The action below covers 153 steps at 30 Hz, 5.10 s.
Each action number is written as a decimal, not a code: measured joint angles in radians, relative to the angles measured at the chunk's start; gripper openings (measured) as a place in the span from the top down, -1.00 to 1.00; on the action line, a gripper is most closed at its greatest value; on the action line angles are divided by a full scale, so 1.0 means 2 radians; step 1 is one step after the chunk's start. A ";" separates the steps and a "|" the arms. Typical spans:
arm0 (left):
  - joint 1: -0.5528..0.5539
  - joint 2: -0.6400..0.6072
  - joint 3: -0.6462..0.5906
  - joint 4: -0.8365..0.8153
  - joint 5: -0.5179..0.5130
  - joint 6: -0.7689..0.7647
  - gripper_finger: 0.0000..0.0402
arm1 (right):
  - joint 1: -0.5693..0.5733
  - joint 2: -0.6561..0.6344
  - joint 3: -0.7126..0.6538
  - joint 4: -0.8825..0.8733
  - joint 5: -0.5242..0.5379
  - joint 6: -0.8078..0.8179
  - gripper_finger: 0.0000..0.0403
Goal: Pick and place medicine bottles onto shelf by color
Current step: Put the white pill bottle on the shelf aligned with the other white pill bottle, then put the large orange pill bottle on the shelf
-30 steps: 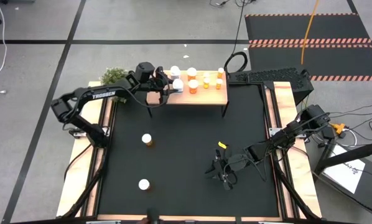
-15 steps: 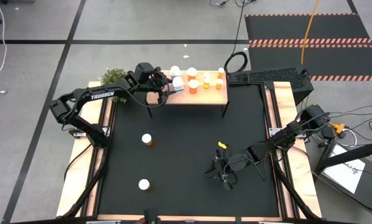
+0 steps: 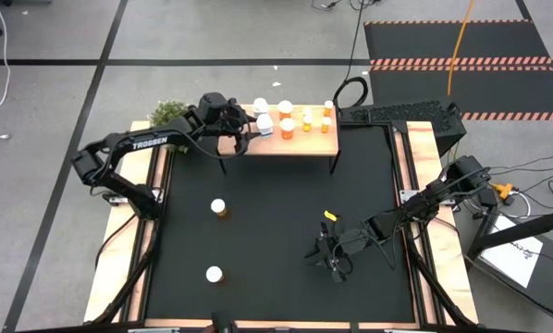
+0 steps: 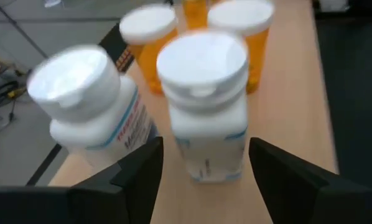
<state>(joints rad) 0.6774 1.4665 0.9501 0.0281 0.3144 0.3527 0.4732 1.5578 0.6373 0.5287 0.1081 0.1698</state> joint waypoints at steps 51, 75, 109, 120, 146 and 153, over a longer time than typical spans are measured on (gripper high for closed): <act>0.024 0.000 0.000 -0.012 0.052 0.015 0.02 | 0.000 0.000 0.000 0.010 0.000 -0.007 0.51; 0.032 -0.005 0.000 -0.031 0.034 0.028 0.07 | 0.000 0.000 0.000 0.010 0.000 -0.007 0.51; -0.391 -0.227 -0.021 -0.381 -0.268 -0.201 0.13 | 0.000 0.000 0.000 0.011 -0.001 -0.008 0.51; -0.495 -0.227 -0.155 -0.357 -0.399 -0.376 -0.34 | -0.005 0.000 0.000 0.014 -0.002 -0.039 0.51; -0.483 -0.227 -0.261 -0.227 -0.369 -0.376 -0.67 | -0.023 0.000 0.000 0.018 -0.004 -0.035 0.51; -0.468 -0.225 -0.274 -0.212 -0.350 -0.354 -0.67 | -0.023 0.000 0.000 0.018 -0.004 -0.030 0.51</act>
<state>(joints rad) -0.2576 1.0172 0.4026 -0.3969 -0.3847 -0.3558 0.4271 1.5581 0.6376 0.5644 0.1001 0.1107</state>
